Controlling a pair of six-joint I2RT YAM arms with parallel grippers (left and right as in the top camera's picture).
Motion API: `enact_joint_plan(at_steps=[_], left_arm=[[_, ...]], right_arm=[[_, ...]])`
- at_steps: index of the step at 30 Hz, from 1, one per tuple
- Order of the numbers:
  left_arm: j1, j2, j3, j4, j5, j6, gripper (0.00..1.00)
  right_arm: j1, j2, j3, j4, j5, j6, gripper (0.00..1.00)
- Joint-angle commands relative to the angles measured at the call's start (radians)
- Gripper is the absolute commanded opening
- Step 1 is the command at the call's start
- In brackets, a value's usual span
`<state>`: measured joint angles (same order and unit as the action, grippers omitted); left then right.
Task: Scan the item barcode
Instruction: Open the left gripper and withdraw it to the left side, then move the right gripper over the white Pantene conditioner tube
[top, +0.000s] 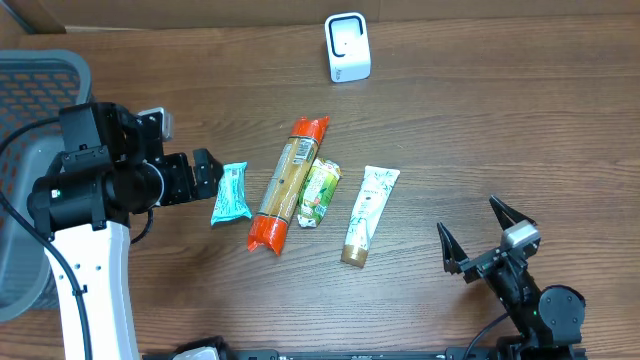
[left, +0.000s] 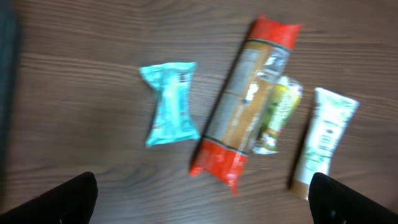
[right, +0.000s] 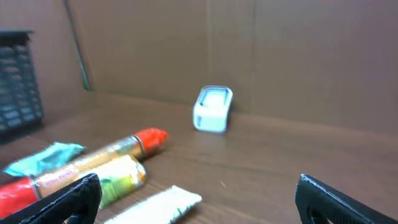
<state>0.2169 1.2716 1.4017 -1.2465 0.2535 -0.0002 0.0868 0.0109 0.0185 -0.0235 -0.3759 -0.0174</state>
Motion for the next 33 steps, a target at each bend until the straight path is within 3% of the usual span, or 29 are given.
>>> enact_joint_plan(at_steps=[1,11,25,33], left_arm=[[-0.008,-0.007,0.021,-0.011,-0.108,0.0,1.0],[-0.008,-0.002,0.02,-0.01,-0.108,0.004,1.0],[-0.008,-0.002,0.02,-0.011,-0.107,0.004,1.0],[-0.008,-0.002,0.02,-0.011,-0.107,0.004,1.0]], right_arm=[[0.006,-0.008,-0.004,0.017,-0.115,0.023,1.0],[0.006,0.108,0.288,-0.227,-0.143,0.069,1.0],[0.006,0.888,0.901,-0.715,-0.411,0.071,1.0],[0.011,1.209,0.932,-0.67,-0.557,0.132,1.0]])
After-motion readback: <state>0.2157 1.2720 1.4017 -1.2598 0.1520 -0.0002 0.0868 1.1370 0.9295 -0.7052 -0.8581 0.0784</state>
